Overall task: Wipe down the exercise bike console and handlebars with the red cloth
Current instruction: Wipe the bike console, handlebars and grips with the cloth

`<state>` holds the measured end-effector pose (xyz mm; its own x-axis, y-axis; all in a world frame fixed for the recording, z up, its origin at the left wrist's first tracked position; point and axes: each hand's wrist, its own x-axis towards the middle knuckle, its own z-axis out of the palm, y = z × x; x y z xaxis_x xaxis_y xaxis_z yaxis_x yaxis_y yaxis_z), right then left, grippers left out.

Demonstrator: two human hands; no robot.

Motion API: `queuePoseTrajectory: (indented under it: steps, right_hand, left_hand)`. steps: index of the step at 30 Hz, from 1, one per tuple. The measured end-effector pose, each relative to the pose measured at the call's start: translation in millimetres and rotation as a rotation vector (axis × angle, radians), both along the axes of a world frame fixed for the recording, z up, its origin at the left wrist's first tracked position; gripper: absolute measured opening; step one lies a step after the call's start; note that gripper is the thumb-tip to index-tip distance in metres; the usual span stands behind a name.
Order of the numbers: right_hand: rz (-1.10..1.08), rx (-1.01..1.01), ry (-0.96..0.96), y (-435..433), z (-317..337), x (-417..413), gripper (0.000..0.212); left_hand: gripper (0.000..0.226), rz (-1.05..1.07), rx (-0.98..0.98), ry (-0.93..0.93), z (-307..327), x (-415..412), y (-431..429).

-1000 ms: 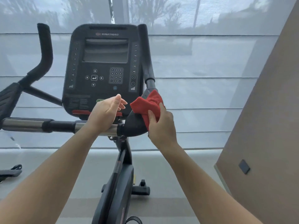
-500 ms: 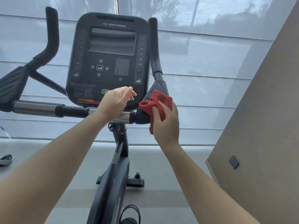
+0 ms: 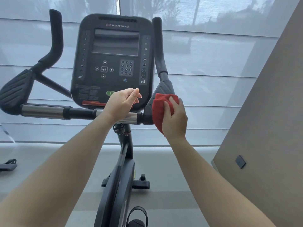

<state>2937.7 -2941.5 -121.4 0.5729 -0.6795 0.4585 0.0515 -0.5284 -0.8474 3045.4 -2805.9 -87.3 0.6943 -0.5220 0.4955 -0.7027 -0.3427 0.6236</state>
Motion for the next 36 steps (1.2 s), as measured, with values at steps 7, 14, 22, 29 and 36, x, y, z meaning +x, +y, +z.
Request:
queuePoseTrajectory:
  steps: [7, 14, 22, 29, 36]
  right_hand:
    - [0.071, 0.037, -0.072, 13.6, -24.0, -19.3, 0.045]
    - [0.063, 0.01, -0.094, -39.9, 9.5, -20.9, 0.034]
    - [0.145, -0.115, -0.116, -89.3, 57.5, 24.6, 0.033]
    - [0.24, -0.212, -0.182, -111.7, 86.4, 109.7, 0.029]
    - [0.333, -0.189, -0.13, -146.8, 95.4, 185.5, 0.036]
  left_hand:
    - [0.05, 0.006, -0.011, 0.012, 2.0, -0.2, -3.3]
    - [0.036, -0.027, 0.047, 0.035, 4.4, 3.4, -11.5]
    - [0.029, 0.032, 0.078, -0.01, 39.3, 30.1, -46.8]
    - [0.025, 0.137, 0.025, 0.01, 52.5, 84.3, -86.2]
    - [0.023, 0.277, 0.111, 0.009, 51.6, 150.2, -110.6]
